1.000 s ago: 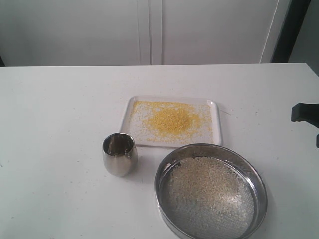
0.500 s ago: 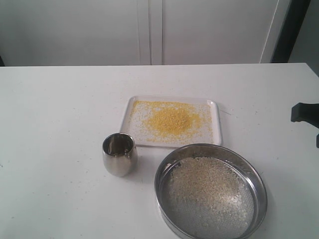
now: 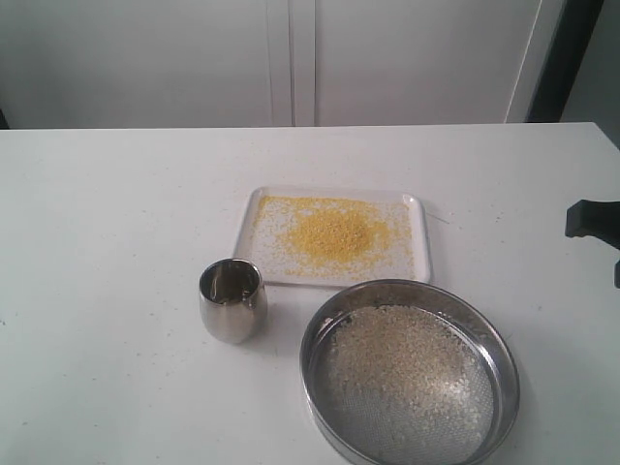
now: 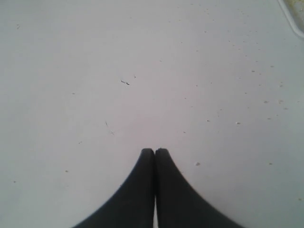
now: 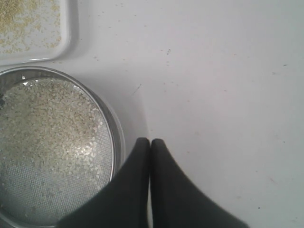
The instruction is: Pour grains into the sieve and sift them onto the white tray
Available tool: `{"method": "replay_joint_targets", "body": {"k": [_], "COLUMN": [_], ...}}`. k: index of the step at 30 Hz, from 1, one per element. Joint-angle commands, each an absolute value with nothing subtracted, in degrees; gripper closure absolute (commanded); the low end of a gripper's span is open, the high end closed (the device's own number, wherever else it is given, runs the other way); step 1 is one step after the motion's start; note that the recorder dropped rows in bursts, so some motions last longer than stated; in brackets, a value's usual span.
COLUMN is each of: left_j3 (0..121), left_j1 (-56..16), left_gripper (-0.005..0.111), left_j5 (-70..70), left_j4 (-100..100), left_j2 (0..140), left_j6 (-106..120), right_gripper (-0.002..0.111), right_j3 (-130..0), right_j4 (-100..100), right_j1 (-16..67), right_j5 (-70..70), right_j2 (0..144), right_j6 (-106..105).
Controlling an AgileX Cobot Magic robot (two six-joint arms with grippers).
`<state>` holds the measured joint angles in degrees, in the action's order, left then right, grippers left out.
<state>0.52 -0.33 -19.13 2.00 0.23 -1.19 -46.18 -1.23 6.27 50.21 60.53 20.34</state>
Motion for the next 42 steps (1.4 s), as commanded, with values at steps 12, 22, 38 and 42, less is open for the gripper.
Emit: {"method": "replay_joint_targets", "body": {"k": [12, 22, 38, 42], "left_j3": [0.0, 0.0, 0.0, 0.0], "left_j1": [-0.7, -0.7, -0.7, -0.7], "left_gripper": [0.107, 0.107, 0.107, 0.107], "left_j5": [-19.6, -19.6, -19.6, -19.6], "left_j4": [2.1, 2.1, 2.1, 2.1], "left_j2": [0.0, 0.0, 0.0, 0.0], "left_j6": [-1.5, -1.5, -1.3, -1.3], "right_gripper": [0.108, 0.108, 0.108, 0.108], "right_j3": [-46.0, -41.8, -36.5, -36.5], "right_j4": [-1.8, -1.5, -2.8, -2.8], "right_j1": [5.6, 5.6, 5.6, 5.6], "right_j5": [50.1, 44.2, 35.6, 35.6], "right_j2": [60.1, 48.1, 25.0, 24.4], "right_j6": [18.0, 3.5, 0.0, 0.0]}}
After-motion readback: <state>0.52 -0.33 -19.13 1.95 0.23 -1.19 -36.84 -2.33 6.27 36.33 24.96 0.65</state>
